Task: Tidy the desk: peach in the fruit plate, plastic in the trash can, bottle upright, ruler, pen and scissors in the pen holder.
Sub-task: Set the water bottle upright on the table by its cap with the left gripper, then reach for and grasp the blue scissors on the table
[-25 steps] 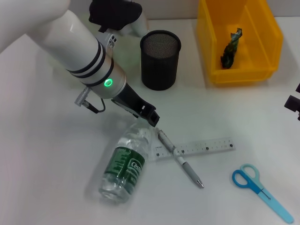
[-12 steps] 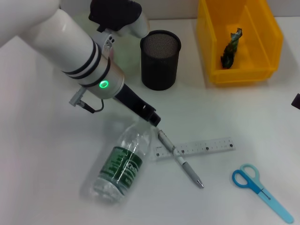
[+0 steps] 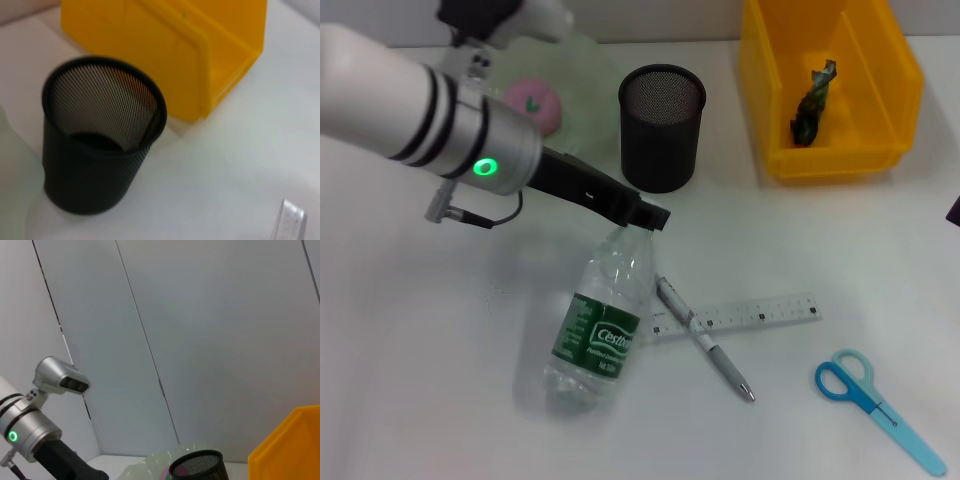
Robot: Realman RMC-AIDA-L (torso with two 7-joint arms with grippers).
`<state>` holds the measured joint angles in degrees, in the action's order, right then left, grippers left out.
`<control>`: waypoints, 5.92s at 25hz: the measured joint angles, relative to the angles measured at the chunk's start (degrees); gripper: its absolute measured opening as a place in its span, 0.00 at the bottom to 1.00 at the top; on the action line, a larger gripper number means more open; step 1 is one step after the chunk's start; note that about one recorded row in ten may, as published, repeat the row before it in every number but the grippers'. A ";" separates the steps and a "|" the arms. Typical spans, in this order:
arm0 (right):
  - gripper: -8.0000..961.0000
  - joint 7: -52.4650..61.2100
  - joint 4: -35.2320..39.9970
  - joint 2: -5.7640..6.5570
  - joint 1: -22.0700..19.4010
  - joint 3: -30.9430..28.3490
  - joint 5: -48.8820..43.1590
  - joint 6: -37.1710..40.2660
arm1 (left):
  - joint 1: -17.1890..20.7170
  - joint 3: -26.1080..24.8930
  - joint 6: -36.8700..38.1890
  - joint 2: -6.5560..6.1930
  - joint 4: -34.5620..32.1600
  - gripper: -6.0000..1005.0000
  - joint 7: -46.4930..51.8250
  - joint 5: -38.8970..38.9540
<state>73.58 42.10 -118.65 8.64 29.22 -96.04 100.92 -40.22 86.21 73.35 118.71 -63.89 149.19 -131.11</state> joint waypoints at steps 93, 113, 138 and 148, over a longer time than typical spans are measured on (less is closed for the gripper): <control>0.68 70.56 47.23 -0.35 20.76 25.93 -44.50 18.50 | 21.06 -31.81 24.82 -0.76 27.00 0.80 -84.80 31.72; 0.68 80.57 38.66 -0.83 19.39 51.03 -56.87 11.29 | 19.60 -33.30 23.69 -0.28 27.42 0.80 -88.34 31.96; 0.67 95.17 46.34 -1.06 18.43 71.47 -59.51 7.71 | 19.61 -34.02 23.32 -0.41 29.01 0.80 -90.49 32.16; 0.62 95.72 47.94 -1.23 16.58 71.49 -59.53 6.65 | 19.66 -34.01 23.33 -0.51 29.00 0.80 -90.61 32.15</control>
<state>169.30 90.04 -119.88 25.22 100.71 -155.58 107.57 -20.57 52.21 96.68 118.20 -34.89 58.58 -98.96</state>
